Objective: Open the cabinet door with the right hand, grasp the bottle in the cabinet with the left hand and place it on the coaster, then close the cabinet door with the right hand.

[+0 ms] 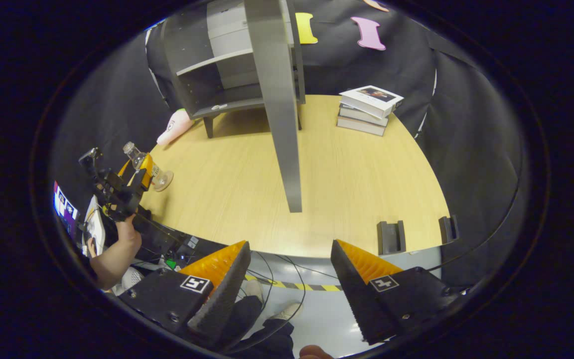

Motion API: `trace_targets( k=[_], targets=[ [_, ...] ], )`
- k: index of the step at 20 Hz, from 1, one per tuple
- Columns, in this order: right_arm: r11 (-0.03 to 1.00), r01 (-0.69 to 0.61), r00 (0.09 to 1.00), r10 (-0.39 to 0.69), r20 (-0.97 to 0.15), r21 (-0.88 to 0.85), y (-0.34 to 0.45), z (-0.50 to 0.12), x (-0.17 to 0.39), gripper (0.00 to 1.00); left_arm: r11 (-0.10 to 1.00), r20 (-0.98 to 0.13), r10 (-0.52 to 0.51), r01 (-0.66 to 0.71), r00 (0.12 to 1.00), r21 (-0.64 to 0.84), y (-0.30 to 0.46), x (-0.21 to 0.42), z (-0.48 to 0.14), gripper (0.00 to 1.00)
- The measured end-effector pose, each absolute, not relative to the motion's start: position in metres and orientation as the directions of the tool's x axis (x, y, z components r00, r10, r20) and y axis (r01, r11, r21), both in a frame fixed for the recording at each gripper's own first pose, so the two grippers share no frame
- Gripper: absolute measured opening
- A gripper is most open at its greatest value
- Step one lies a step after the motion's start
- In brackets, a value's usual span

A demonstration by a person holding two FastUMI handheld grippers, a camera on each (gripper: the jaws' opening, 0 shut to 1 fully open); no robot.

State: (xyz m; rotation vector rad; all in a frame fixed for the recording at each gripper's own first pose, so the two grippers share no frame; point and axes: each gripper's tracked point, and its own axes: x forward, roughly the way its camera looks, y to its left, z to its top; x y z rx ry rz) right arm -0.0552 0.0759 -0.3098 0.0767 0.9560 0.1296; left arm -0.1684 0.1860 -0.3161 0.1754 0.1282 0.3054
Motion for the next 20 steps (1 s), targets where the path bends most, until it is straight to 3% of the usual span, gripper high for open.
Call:
trace_targets(
  k=[7, 12, 15, 17, 20],
  targets=[
    [0.983, -0.078, 0.667, 0.178, -0.724, 0.169, 0.057, -0.296, -0.049, 1.00, 0.922, -0.048, 0.309, -0.287, 0.950, 0.258, 0.184, -0.213, -0.204, 0.96],
    [0.954, 0.008, 0.813, 0.168, -0.558, 0.299, 0.019, -0.238, -0.037, 1.00, 0.968, -0.025, 0.090, -0.081, 0.996, 0.238, 0.088, -0.206, -0.087, 0.96],
    [0.939, -0.022, 0.913, 0.158, -0.376, 0.342, -0.016, -0.156, -0.014, 1.00, 0.985, -0.087, 0.002, 0.013, 0.996, 0.170, 0.030, -0.208, -0.039, 0.96],
    [0.932, -0.110, 0.961, 0.189, -0.204, 0.344, -0.025, -0.085, 0.001, 1.00, 0.988, -0.128, -0.008, 0.028, 0.992, 0.151, 0.009, -0.209, -0.015, 0.96],
    [0.909, -0.287, 0.954, 0.298, 0.010, 0.301, -0.004, -0.001, 0.015, 1.00, 0.992, -0.146, -0.012, 0.030, 0.989, 0.120, -0.006, -0.214, 0.003, 0.96]
  ],
)
